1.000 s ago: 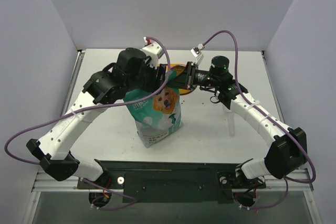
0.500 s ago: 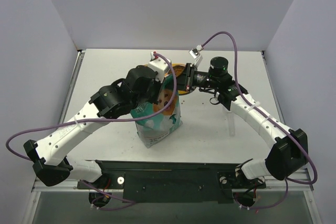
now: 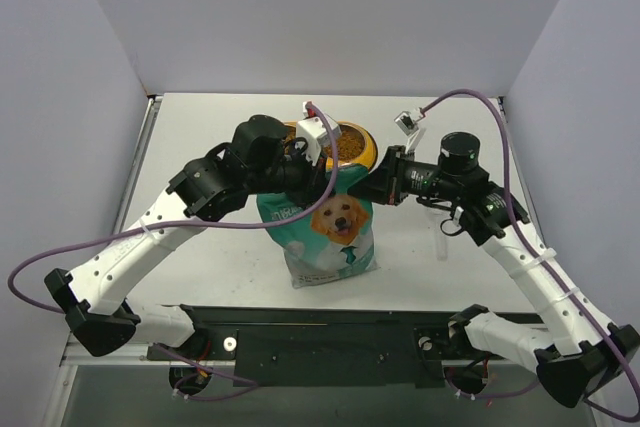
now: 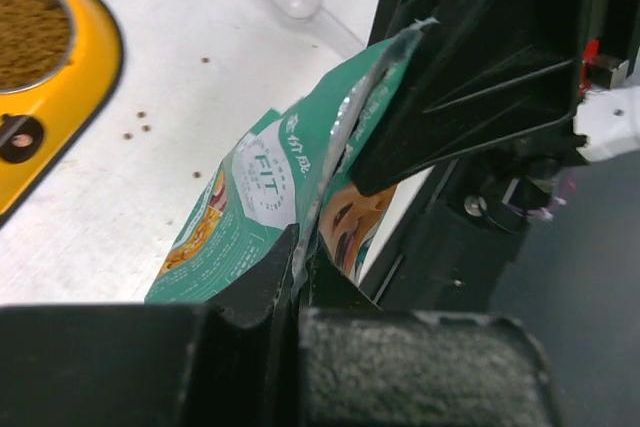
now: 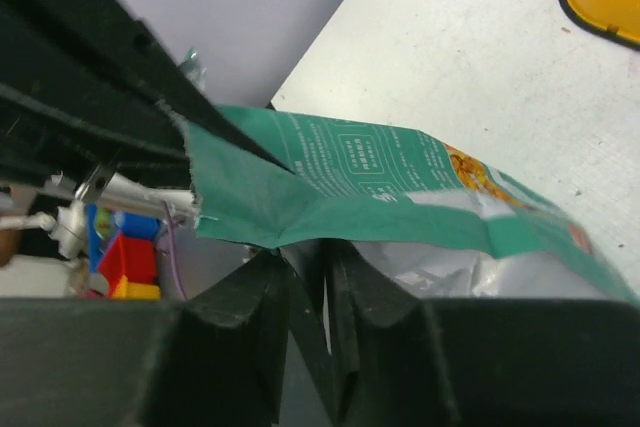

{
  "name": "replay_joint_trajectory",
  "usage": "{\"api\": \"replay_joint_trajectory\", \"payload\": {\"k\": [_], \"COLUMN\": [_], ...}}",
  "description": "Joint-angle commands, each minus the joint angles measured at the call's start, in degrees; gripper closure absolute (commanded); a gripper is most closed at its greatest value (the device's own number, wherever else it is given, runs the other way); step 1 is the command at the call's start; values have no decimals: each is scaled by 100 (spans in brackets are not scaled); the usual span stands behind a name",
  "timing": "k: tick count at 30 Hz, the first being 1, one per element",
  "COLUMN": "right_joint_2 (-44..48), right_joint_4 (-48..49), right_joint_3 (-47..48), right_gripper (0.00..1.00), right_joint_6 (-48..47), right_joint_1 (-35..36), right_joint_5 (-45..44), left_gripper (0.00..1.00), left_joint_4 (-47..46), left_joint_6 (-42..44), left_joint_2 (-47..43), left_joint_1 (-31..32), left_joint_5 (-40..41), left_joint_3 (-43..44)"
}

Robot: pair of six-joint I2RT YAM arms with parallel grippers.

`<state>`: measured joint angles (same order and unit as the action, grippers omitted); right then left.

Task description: Serve the pet food

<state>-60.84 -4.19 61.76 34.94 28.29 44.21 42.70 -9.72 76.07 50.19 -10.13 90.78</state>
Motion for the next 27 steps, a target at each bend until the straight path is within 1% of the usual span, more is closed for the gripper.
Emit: {"api": "replay_joint_trajectory", "payload": {"k": [1,2,3,4,5,6,7,10,14,15,16,17,20,22,24,26,27], "right_joint_2": [240,213,91,29,-85,-156,-322,-718,-1026,-1061,-1062,-1018,-895,-597,-342,-245,-253], "right_joint_4": [-195,-362,-781,-907,-961,-918,-761,-707,-285,-276,-371,-451,-1179,-1452,-1576,-1455,-1375], "right_joint_3": [398,477,747,863,1030,1136,1198,1593,1673,1673,1664,1664,1884,1858,1727,1560,1524], "right_gripper": [69,65,55,52,43,41,41,41,43,44,44,44,42,39,36,32,32], "right_joint_6": [-1074,-1320,-1758,-1971,-2121,-2140,-2114,-2132,-1885,-1920,-1938,-2034,-2219,-2377,-2631,-2781,-2817], "right_joint_1": [-236,-263,-254,-272,-324,-359,-377,-377,-360,-360,-377,-403,-614,-737,-781,-782,-782], "right_joint_5": [615,624,650,720,756,904,949,1160,1441,1372,1258,935,564,204,159,193,394], "left_gripper": [100,100,100,100,100,100,100,100,100,100,100,100,100,100,100,100,100], "left_joint_4": [-1264,-1186,-1159,-1132,-1115,-1080,-1071,-1149,-1176,-1176,-1176,-1167,-1088,-1070,-1088,-1114,-1149], "left_joint_6": [179,276,312,356,382,417,427,427,391,391,400,409,418,409,400,383,365], "left_joint_2": [-163,-111,-93,-58,-31,4,30,92,136,118,101,92,74,48,13,13,4], "left_joint_1": [-369,-379,-405,-440,-493,-519,-554,-590,-581,-590,-581,-590,-590,-590,-581,-590,-590], "left_joint_5": [-1482,-1587,-1667,-1816,-1878,-1896,-1914,-2045,-2168,-2186,-2160,-2151,-2072,-2010,-1967,-1993,-2019], "left_joint_3": [141,176,255,291,334,361,379,388,405,379,370,361,396,388,344,309,291]}}
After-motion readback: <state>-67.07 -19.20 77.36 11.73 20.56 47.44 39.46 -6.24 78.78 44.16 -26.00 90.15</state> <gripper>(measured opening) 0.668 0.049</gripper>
